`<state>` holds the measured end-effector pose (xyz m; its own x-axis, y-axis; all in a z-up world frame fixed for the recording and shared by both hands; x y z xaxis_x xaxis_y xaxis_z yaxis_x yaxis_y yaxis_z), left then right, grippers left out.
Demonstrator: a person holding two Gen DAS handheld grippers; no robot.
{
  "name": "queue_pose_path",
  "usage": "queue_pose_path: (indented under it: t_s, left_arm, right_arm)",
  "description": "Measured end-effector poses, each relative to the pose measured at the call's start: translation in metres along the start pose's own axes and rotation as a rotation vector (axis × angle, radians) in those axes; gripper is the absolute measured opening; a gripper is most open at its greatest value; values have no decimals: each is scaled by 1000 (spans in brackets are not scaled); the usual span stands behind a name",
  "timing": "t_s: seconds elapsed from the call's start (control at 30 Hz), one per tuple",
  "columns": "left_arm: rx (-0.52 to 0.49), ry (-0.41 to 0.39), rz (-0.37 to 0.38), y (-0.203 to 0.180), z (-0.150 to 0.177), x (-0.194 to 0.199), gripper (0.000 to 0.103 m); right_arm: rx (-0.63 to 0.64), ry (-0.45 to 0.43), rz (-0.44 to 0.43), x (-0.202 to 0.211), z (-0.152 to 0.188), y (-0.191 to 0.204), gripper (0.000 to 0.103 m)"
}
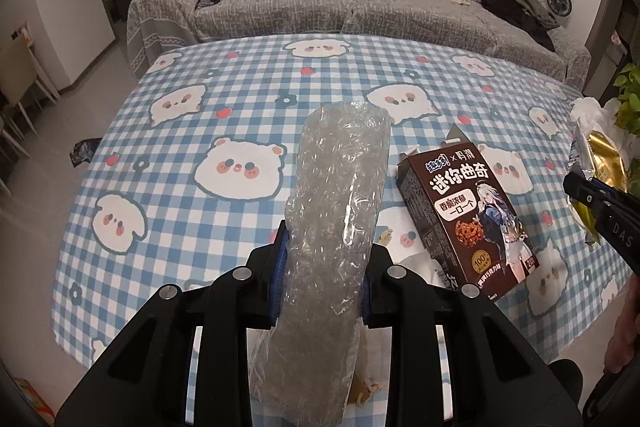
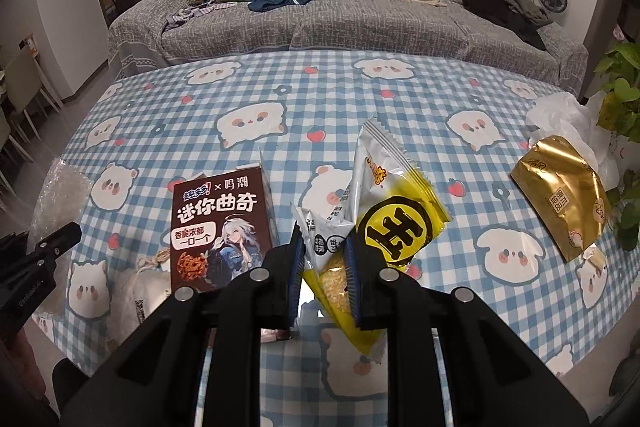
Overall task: Collect trash
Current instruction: 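Lift the bubble-wrap sleeve and yellow packet off the table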
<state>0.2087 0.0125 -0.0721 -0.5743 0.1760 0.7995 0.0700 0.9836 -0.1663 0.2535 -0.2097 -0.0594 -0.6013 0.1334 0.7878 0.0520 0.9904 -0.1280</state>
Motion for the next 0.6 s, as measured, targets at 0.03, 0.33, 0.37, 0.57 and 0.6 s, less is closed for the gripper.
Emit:
queue_pose_path:
  t_s: [0.03,0.33,0.37,0.57,0.6]
  left_arm:
    - [1,-1,1,-1,2,3,27]
    - [3,-22,12,-12,25,37,27]
    - [2,-23,13,-14,29,40,27]
    - [3,-32,20,-19,49,58,27]
    - [3,-35,21,-20,51,61,27]
  right_arm:
    - [0,-4,-3,5,2,1,18]
    - [9,-32,-18,45,20,6,18]
    - [12,-38,-18,51,23,7,18]
    - [23,-57,-23,78,37,10,18]
    - [25,-61,-22,82,39,10,18]
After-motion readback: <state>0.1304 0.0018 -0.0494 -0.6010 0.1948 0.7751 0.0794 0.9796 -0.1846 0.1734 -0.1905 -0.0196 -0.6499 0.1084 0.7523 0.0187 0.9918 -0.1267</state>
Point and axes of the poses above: each gripper's, at about its wrist camera, not at the fingertips, and x roughly against the way its jaws point, y to its left, z to its underside, the point moved 9 cm from there along -x, roughly the way its jaws point, and after that the axes turned 12 degrees about z, right-handed, at the moved point
